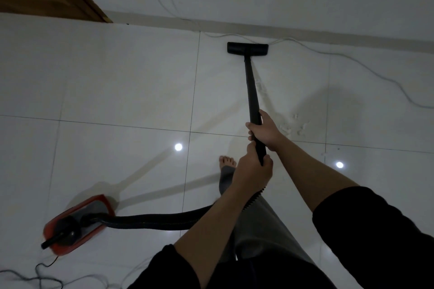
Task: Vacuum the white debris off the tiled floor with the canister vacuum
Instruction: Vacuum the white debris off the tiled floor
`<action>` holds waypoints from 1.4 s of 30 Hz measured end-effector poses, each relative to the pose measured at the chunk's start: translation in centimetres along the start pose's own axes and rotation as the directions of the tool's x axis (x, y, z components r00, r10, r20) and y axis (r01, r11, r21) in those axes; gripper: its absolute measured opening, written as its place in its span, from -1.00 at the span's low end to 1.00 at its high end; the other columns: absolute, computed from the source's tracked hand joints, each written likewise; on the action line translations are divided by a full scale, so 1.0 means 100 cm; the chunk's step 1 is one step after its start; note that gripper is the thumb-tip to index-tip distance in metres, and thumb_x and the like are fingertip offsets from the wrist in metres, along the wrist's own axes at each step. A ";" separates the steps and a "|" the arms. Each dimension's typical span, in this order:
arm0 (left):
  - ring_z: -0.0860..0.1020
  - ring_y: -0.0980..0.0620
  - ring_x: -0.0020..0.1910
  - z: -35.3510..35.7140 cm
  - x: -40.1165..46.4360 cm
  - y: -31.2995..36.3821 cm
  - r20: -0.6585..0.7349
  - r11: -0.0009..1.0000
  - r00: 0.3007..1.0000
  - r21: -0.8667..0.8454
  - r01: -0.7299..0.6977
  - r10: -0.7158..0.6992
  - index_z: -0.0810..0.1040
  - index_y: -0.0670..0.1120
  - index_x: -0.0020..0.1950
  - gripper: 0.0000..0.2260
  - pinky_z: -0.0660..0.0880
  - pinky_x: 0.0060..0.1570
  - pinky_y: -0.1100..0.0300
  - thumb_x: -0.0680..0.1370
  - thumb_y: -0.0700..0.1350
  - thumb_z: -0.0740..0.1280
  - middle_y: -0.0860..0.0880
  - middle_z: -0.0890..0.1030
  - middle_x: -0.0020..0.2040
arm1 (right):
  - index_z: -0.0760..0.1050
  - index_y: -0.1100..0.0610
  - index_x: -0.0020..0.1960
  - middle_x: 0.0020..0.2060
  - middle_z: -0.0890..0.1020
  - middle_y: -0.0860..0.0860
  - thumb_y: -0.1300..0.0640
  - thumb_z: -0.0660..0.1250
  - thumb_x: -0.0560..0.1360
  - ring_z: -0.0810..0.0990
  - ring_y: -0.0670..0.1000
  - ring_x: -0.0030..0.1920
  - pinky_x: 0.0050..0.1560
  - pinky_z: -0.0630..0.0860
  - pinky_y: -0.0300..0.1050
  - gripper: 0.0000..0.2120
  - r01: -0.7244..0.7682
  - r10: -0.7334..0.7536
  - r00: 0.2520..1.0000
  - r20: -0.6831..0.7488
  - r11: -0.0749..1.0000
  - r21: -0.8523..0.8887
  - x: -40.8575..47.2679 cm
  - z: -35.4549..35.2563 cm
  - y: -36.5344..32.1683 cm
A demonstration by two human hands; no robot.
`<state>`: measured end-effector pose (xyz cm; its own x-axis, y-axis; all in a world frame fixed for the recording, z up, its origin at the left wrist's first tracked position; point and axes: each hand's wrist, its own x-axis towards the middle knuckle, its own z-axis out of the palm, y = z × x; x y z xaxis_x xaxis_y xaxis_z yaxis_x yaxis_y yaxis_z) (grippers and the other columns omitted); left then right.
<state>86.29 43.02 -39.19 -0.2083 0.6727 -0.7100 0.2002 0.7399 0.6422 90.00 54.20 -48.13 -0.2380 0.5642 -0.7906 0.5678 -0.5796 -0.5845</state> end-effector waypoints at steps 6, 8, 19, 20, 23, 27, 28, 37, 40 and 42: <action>0.51 -0.09 0.14 0.010 -0.016 0.002 -0.004 0.997 1.000 0.071 0.009 -0.008 0.23 -0.17 0.41 -0.65 -0.08 0.17 0.21 0.64 -0.12 0.10 -0.01 0.49 -0.07 | 0.24 0.12 0.43 -0.13 0.47 0.20 0.28 0.29 0.60 0.47 0.03 -0.32 -0.34 0.57 -0.17 -0.55 -0.039 0.040 0.999 -0.027 0.999 0.028 -0.015 -0.007 0.016; 0.46 -0.13 0.25 0.012 -0.024 0.001 -0.002 0.995 1.000 0.094 0.020 -0.020 0.21 -0.18 0.42 -0.64 -0.20 0.13 0.18 0.64 -0.12 0.09 -0.05 0.52 -0.03 | 0.24 0.13 0.42 -0.12 0.47 0.21 0.27 0.29 0.60 0.48 0.02 -0.32 -0.39 0.57 -0.21 -0.56 -0.040 0.041 0.999 -0.030 0.999 0.030 -0.022 -0.008 0.021; 0.44 0.08 -0.10 0.033 -0.082 -0.031 0.032 0.998 0.999 0.045 -0.034 0.032 0.31 -0.19 0.33 -0.70 0.35 0.03 0.12 0.62 -0.12 0.12 0.04 0.48 -0.08 | 0.27 0.18 0.37 -0.13 0.46 0.21 0.29 0.28 0.60 0.47 0.02 -0.33 -0.41 0.55 -0.23 -0.62 -0.007 0.009 1.000 -0.027 0.998 0.055 -0.075 0.005 0.066; 0.44 0.13 -0.21 0.035 -0.087 -0.035 0.025 0.999 0.999 0.031 -0.041 0.040 0.32 -0.19 0.31 -0.71 0.42 -0.11 0.13 0.61 -0.11 0.13 0.09 0.46 -0.15 | 0.26 0.17 0.38 -0.13 0.47 0.21 0.28 0.28 0.60 0.48 0.02 -0.33 -0.41 0.55 -0.23 -0.60 -0.010 0.012 1.000 -0.025 0.998 0.061 -0.081 0.006 0.070; 0.40 0.16 -0.28 0.043 -0.102 -0.044 0.018 0.998 0.998 0.020 -0.057 0.057 0.33 -0.18 0.30 -0.71 0.43 -0.24 0.29 0.61 -0.10 0.14 0.13 0.42 -0.20 | 0.25 0.16 0.41 -0.14 0.48 0.20 0.28 0.29 0.59 0.48 0.02 -0.34 -0.38 0.53 -0.21 -0.57 -0.011 0.012 1.000 -0.022 0.997 0.080 -0.097 0.007 0.081; 0.44 0.19 -0.32 0.051 -0.129 -0.057 0.027 0.996 0.996 0.029 -0.089 0.088 0.30 -0.15 0.35 -0.67 0.43 -0.27 0.27 0.60 -0.09 0.14 0.13 0.42 -0.26 | 0.21 0.17 0.46 -0.16 0.50 0.19 0.28 0.28 0.60 0.49 0.01 -0.34 -0.37 0.53 -0.20 -0.52 -0.018 0.020 1.000 -0.024 0.996 0.083 -0.121 0.011 0.098; 0.46 0.19 -0.30 0.053 -0.136 -0.061 0.025 0.995 0.995 0.031 -0.092 0.092 0.29 -0.14 0.36 -0.66 0.47 -0.23 0.22 0.60 -0.08 0.14 0.13 0.43 -0.26 | 0.20 0.17 0.47 -0.18 0.50 0.18 0.28 0.28 0.59 0.49 0.01 -0.35 -0.39 0.53 -0.20 -0.51 -0.022 0.025 0.999 -0.023 0.996 0.092 -0.126 0.013 0.102; 0.44 0.20 -0.30 0.077 -0.177 -0.091 0.013 0.995 0.996 0.050 -0.085 0.084 0.30 -0.14 0.35 -0.66 0.31 -0.34 0.38 0.60 -0.06 0.16 0.04 0.50 -0.15 | 0.25 0.20 0.36 -0.22 0.46 0.18 0.31 0.27 0.59 0.46 0.03 -0.38 -0.43 0.52 -0.19 -0.62 -0.044 0.046 0.999 -0.012 0.993 0.112 -0.163 0.021 0.145; 0.51 0.08 -0.21 0.088 -0.192 -0.105 0.017 0.997 0.997 0.038 -0.071 0.070 0.31 -0.12 0.34 -0.67 0.41 -0.22 0.22 0.60 -0.05 0.16 0.00 0.53 -0.12 | 0.22 0.15 0.37 -0.18 0.47 0.20 0.30 0.27 0.59 0.46 0.03 -0.37 -0.39 0.52 -0.17 -0.60 -0.051 0.051 0.999 0.001 0.992 0.112 -0.176 0.023 0.163; 0.53 0.02 -0.20 0.095 -0.204 -0.114 0.024 0.997 0.997 0.025 -0.069 0.069 0.31 -0.10 0.33 -0.67 0.46 -0.14 0.11 0.59 -0.04 0.17 -0.02 0.55 -0.12 | 0.22 0.16 0.37 -0.19 0.48 0.18 0.29 0.28 0.59 0.48 0.02 -0.37 -0.35 0.52 -0.13 -0.59 -0.061 0.061 0.998 0.006 0.992 0.113 -0.183 0.024 0.177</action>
<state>97.38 20.80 -34.83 -0.1714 0.7216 -0.6708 0.2381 0.6910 0.6825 102.54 32.17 -44.46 -0.2076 0.5245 -0.8257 0.4889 -0.6755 -0.5520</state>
